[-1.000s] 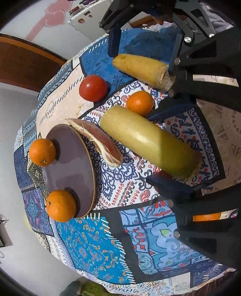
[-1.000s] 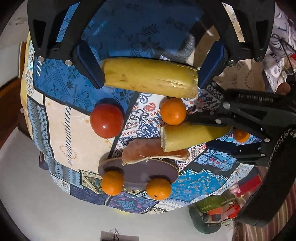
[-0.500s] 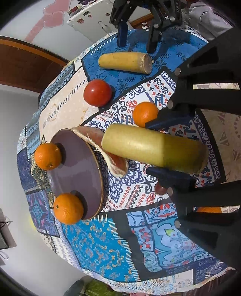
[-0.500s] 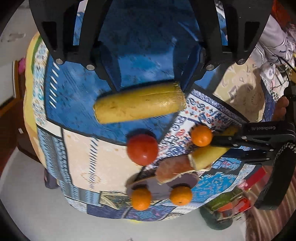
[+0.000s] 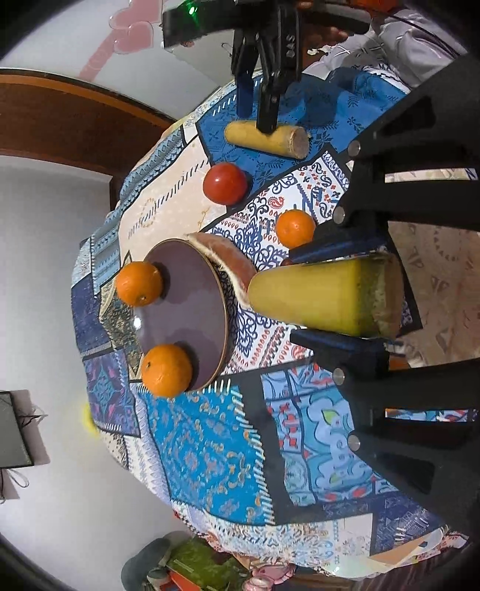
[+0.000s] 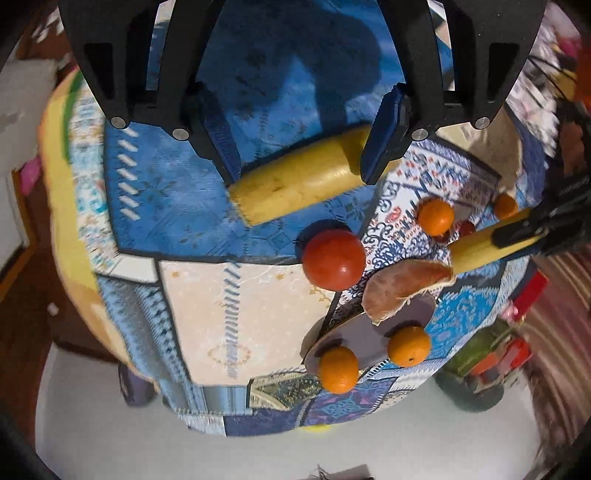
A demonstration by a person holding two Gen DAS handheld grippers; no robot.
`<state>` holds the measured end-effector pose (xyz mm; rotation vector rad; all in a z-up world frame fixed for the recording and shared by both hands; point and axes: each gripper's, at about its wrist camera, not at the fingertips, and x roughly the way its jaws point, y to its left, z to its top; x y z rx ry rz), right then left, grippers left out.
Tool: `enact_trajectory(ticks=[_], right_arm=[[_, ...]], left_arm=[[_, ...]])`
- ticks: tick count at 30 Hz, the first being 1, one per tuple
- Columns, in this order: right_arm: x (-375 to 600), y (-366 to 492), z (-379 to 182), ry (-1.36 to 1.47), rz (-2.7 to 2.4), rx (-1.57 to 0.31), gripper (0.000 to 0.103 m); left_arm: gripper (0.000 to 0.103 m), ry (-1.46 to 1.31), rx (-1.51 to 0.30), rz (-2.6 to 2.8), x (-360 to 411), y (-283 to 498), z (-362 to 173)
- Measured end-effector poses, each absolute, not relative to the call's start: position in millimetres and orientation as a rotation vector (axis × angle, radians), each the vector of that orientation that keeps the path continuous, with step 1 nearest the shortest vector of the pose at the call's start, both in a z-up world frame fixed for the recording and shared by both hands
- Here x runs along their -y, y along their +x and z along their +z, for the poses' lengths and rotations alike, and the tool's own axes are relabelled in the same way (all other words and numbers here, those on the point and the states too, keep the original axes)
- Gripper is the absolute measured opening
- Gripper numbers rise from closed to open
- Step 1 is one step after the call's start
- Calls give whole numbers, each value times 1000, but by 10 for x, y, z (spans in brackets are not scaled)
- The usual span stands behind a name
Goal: Organize fruits
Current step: 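Grasp and lift the pale green cylinder with the left tool while the right tool lifts the yellow cylinder, then carry both cylinders over the purple plate and lower them onto it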
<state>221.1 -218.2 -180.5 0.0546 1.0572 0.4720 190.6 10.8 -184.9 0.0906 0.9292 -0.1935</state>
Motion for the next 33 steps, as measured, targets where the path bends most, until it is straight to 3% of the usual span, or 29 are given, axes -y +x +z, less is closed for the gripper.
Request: enact_trajectory(ticks=[5, 9, 14, 21, 23, 33], right_arm=[[2050, 2246, -1855, 75, 458, -1063, 79], [1981, 2289, -1897, 73, 458, -1073, 82], [2006, 2348, -2030, 166, 511, -1130, 74], [2056, 2189, -1914, 71, 526, -1093, 45], [2098, 2131, -1879, 18, 515, -1075, 41], [2235, 2123, -1830, -39, 552, -1081, 40]], left_arm=[[37, 76, -942, -178, -179, 1862, -1869], [37, 42, -954, -160, -272, 1838, -1893], [37, 26, -965, -152, -327, 1809, -1907], [36, 46, -1067, -215, -192, 1835, -2107], [35, 70, -1089, -225, -132, 1832, -2180], [35, 88, -1124, -252, -1, 1990, -2221]])
